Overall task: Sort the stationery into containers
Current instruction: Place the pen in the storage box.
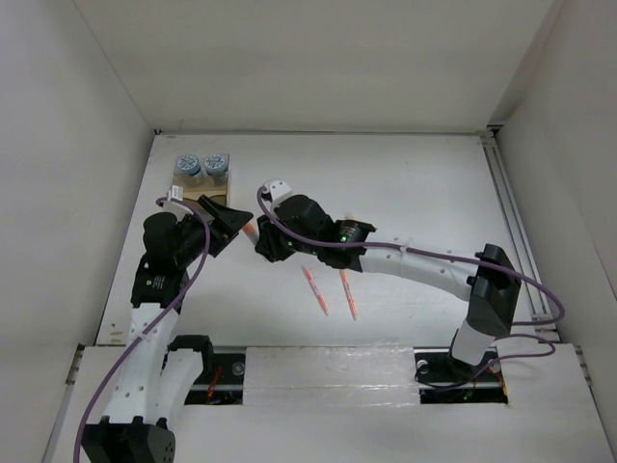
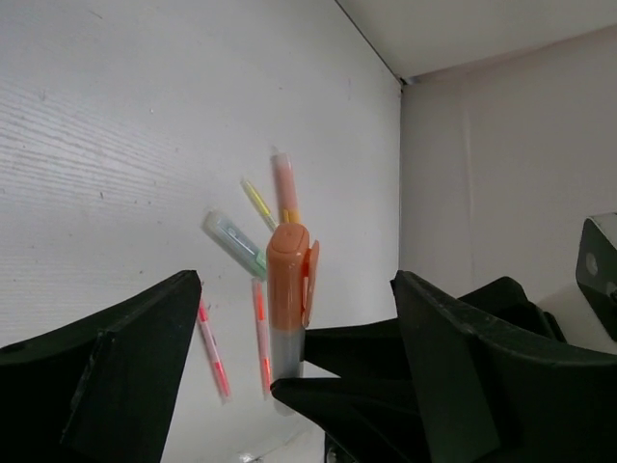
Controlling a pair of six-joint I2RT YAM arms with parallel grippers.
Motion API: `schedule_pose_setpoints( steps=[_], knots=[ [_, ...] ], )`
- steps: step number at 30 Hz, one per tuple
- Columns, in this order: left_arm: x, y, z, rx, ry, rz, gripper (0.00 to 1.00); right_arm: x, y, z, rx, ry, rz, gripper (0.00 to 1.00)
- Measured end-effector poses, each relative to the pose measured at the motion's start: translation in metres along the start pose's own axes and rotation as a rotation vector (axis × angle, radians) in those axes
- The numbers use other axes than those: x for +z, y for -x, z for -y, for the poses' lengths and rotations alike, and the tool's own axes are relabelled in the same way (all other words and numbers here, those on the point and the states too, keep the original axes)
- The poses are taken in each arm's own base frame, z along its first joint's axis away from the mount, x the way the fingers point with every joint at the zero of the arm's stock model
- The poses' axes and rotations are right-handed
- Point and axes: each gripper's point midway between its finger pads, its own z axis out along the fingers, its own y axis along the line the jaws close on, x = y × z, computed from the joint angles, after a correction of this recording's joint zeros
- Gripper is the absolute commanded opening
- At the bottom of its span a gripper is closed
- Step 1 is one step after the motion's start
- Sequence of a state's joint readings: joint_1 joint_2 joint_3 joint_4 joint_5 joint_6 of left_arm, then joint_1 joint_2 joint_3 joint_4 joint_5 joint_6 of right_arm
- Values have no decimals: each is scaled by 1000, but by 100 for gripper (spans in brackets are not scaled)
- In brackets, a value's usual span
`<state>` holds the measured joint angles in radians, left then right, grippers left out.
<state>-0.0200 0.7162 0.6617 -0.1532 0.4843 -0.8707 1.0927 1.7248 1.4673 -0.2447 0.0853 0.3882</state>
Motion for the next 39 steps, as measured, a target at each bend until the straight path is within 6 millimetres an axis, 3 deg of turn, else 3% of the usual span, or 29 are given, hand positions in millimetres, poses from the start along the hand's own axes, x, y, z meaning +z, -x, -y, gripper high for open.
schedule_pose_setpoints(
  steps=[11, 17, 21, 24, 26, 27, 29, 30, 34, 39],
  knots=[
    [0, -3, 5, 20, -31, -18, 34, -4, 4, -9, 0, 43, 7, 0],
    [0, -3, 6, 32, -41, -22, 20, -5, 7, -11, -2, 48, 13, 0],
    [2, -4, 4, 39, -48, -27, 0, -5, 8, -11, -2, 47, 11, 0],
    [4, -5, 5, 45, -59, -38, 0, -6, 7, -10, -4, 42, 9, 0],
    [6, -6, 6, 47, -65, -45, 0, -6, 7, -8, -5, 36, 8, 11],
    [6, -6, 6, 50, -70, -47, 0, -6, 7, -8, -6, 33, 7, 41],
    [6, -5, 8, 56, -79, -42, 0, -6, 7, -8, -5, 34, 9, 63],
    [5, -5, 8, 60, -84, -37, 0, -6, 7, -9, -8, 36, 10, 82],
    [2, -1, 14, 78, -102, -10, 0, -11, 11, -10, -14, 41, 22, 100],
    [2, 5, 14, 84, -98, 24, 0, -32, 26, -10, -12, 42, 71, 100]
  ],
)
